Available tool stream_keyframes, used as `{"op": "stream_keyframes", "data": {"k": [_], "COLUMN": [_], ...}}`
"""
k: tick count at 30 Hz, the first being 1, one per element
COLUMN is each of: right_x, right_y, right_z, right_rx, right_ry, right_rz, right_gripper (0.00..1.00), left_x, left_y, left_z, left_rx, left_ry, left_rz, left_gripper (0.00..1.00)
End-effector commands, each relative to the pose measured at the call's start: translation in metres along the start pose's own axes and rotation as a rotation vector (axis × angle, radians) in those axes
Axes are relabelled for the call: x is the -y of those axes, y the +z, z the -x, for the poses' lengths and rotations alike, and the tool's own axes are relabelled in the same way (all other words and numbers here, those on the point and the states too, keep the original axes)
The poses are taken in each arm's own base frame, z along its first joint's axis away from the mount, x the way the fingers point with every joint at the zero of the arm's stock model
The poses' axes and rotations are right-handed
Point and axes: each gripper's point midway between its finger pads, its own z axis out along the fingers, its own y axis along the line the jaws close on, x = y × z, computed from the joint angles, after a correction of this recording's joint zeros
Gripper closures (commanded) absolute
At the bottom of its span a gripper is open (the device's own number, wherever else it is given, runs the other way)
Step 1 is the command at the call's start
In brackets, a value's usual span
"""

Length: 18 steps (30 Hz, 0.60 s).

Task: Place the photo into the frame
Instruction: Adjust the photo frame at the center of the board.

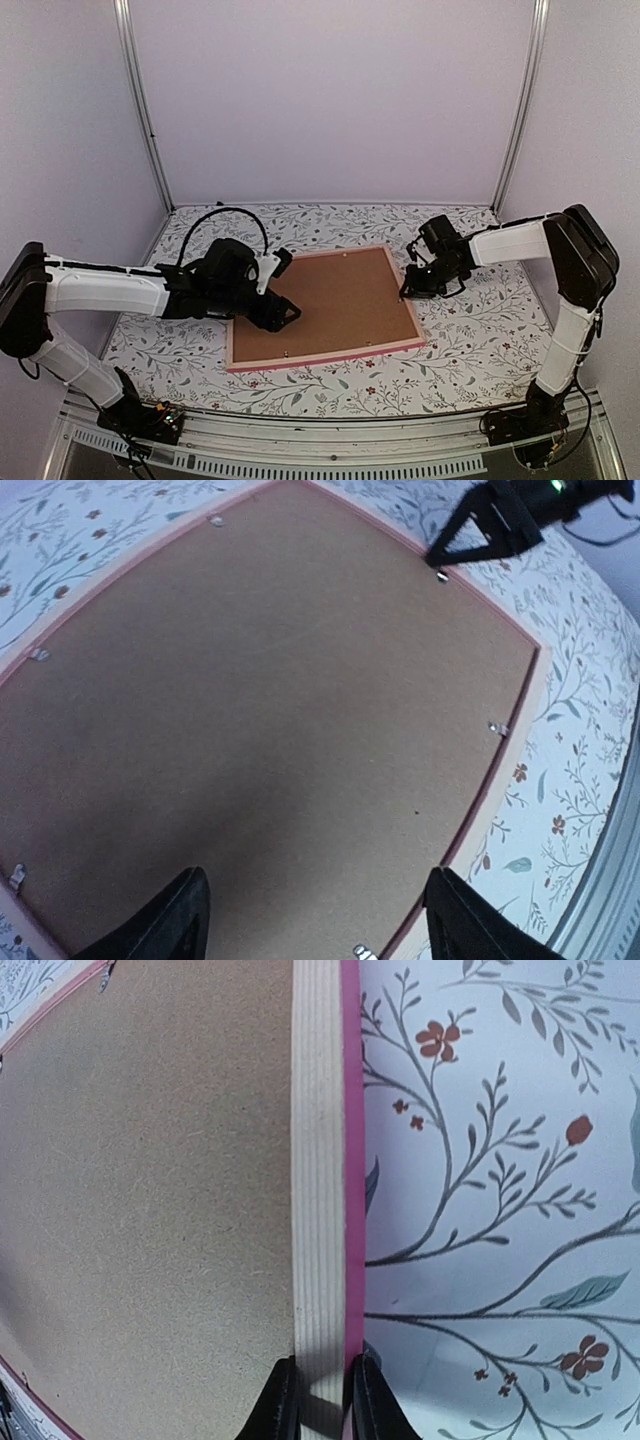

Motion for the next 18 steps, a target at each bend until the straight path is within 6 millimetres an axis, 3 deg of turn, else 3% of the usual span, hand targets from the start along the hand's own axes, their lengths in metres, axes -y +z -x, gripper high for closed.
{"op": "stream_keyframes", "data": {"k": [1,6,11,18], "right_x": [0.021,0.025,0.023,0.017], "right_y": [0.008,0.003,-0.01,-0.029], "right_z": [0.017,0.035,0.042,0.035], "right_rx": [0.006,0.027,0.045,0.058], "right_ry": [-0.042,-0.063,-0.078,-0.066], "right_rz": [-0.073,-0.089,-0.097,-0.066], "right_gripper": [0.94,0.89,0.72,0.55], "left_x": [0.046,0.089,0.122,0.131], "left_y": [0.02,0.051,0.073,0.098], "left_z": [0.008,-0.016,-0.033,-0.041], "left_rx": [-0.018,-0.129,-0.197,-0.248], "left_ry": [0.233,0.413,0.524,0.594], "left_rz": [-0.035,-0.073,-0.13,-0.121], "left_gripper": [0.24,0.24,0.24,0.26]}}
